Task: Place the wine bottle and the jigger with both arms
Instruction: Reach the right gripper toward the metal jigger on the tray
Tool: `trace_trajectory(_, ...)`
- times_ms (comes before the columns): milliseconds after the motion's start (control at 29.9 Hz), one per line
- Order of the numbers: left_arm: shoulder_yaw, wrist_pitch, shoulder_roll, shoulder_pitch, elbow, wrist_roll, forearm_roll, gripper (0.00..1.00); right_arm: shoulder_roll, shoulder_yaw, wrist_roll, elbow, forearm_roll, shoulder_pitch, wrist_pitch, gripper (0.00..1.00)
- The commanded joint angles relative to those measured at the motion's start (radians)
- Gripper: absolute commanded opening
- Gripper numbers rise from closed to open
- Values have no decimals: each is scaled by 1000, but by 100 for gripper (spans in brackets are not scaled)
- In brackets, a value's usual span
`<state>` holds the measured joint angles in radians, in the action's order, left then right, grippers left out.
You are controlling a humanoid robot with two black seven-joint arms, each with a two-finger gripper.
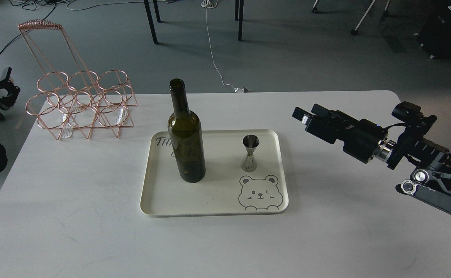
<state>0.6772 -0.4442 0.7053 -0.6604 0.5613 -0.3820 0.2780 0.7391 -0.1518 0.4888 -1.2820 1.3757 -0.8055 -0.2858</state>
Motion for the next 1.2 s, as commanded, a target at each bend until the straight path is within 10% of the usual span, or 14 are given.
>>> trace_trajectory(0,-1,1,-1,1,0,0,1,99,-12,44,0,42,81,-7,-6,100)
trace_trajectory(468,1,-5,-13,-2,-1,-2,-5,99,-386,227,0,429,192,-70,-130,95)
trace_trajectory(1169,2,-8,-7,-2,-40,-2,-5,99,-561,313,0,592,194,-109,-138,75)
